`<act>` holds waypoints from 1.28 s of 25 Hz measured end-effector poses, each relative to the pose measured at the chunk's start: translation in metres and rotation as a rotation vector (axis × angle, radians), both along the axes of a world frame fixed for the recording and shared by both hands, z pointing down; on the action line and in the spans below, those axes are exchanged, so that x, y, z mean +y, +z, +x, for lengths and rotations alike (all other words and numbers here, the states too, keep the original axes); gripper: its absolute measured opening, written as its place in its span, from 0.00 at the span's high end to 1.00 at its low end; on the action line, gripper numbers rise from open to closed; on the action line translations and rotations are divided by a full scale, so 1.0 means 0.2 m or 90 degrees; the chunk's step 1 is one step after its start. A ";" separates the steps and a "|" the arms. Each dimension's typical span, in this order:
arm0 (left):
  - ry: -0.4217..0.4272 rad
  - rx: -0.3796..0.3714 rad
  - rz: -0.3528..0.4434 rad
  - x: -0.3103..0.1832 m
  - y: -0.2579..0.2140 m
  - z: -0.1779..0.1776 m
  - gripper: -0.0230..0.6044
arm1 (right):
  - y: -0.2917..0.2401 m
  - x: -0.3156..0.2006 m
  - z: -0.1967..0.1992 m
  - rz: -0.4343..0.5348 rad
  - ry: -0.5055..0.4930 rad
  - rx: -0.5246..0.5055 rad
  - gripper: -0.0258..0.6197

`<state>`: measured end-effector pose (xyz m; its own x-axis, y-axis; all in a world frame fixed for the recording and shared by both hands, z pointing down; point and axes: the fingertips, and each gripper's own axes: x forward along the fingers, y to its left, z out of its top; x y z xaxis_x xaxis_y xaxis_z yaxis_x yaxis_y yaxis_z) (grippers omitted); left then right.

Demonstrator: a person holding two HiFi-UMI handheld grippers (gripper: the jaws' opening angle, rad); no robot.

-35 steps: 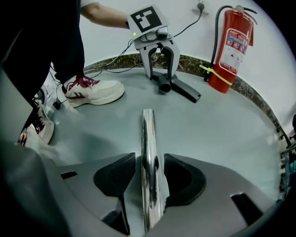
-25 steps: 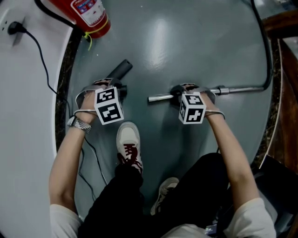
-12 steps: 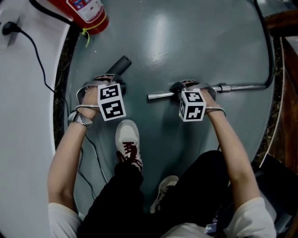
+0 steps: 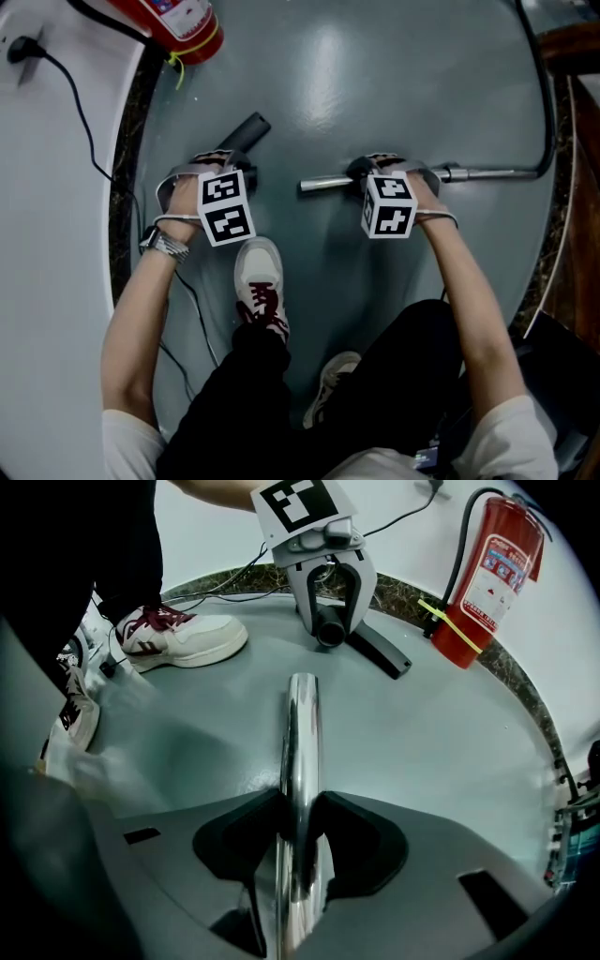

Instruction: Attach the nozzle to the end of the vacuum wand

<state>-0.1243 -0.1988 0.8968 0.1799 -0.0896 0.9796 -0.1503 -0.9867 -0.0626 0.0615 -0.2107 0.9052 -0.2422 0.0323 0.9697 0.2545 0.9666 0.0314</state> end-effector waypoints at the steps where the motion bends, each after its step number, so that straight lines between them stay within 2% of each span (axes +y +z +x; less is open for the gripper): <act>1: -0.006 0.007 -0.003 0.01 -0.01 0.01 0.68 | -0.01 -0.01 0.00 0.003 0.001 0.004 0.71; 11: -0.036 0.068 0.017 0.07 -0.05 0.14 0.68 | -0.08 -0.06 -0.05 0.035 0.017 0.007 0.71; 21: -0.041 0.099 0.033 0.06 -0.09 0.22 0.68 | -0.14 -0.06 -0.17 0.034 0.015 -0.031 0.71; 32: -0.052 0.102 0.033 0.06 -0.08 0.24 0.68 | -0.16 -0.04 -0.23 0.027 0.004 -0.036 0.71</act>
